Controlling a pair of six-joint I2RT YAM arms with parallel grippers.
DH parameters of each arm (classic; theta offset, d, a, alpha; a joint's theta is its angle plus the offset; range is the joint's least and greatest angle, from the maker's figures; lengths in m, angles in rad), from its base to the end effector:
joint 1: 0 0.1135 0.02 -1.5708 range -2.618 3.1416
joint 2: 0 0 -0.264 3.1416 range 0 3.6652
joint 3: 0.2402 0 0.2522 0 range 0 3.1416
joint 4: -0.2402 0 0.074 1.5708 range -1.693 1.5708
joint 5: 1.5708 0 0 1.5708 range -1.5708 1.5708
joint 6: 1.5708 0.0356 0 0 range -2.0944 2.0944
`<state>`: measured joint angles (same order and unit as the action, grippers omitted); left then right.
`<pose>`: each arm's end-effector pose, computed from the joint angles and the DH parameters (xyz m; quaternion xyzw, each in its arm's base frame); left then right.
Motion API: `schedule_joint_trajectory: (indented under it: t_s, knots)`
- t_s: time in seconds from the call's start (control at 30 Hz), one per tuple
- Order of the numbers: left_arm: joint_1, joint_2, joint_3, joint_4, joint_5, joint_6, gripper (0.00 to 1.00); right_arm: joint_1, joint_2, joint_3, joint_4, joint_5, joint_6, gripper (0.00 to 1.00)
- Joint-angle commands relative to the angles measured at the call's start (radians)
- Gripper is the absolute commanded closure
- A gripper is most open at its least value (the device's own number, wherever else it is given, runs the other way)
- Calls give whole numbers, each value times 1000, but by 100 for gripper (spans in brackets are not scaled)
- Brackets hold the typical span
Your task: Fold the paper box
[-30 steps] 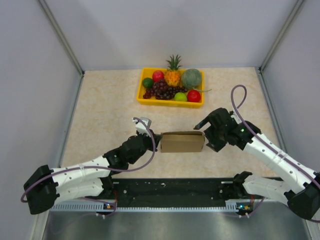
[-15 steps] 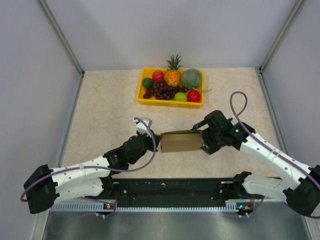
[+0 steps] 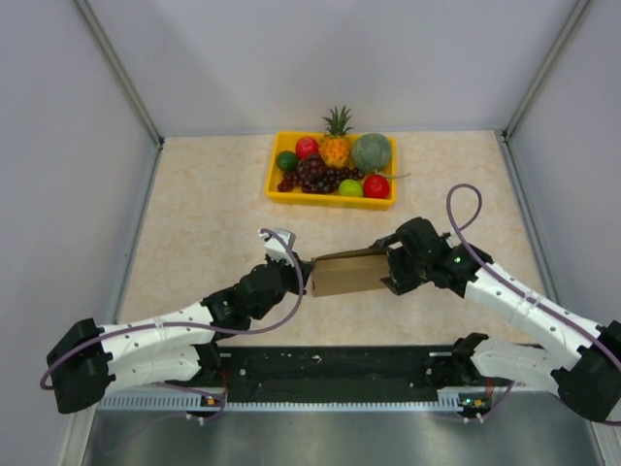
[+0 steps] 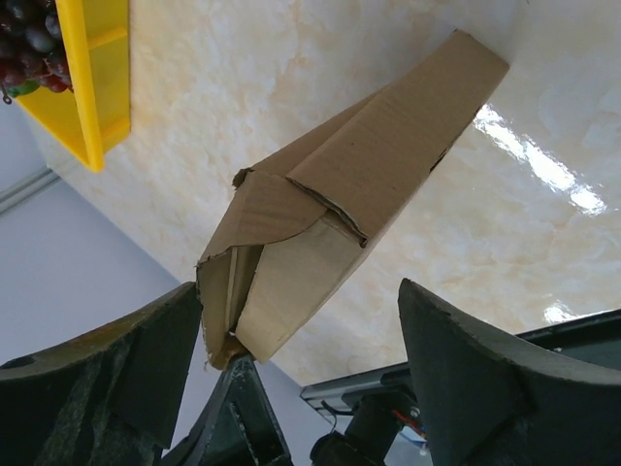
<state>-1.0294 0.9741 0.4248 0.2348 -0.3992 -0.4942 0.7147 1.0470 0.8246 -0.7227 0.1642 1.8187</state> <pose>0.1219 -0.1758 0.2221 0.0973 0.7956 -0.2815 0.5275 0.1579 0.1293 0.2581 0.5188 0.7942 0.2693 0.1663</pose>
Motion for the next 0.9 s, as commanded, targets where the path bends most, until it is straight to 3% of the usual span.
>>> schedule_joint_trajectory:
  t_s: [0.0,0.13,0.67,0.87]
  knots:
    - [-15,44,-31,-204,34,23,100,19,-16,-7,-6,21,1,17]
    - [-17,48,-29,-203,33,23,100,19,-27,10,9,44,-10,12]
    - [-23,48,-32,-201,30,23,100,0,10,-33,95,3,13,12]
    - [-24,40,-32,-210,22,22,100,-3,18,-64,124,-2,25,25]
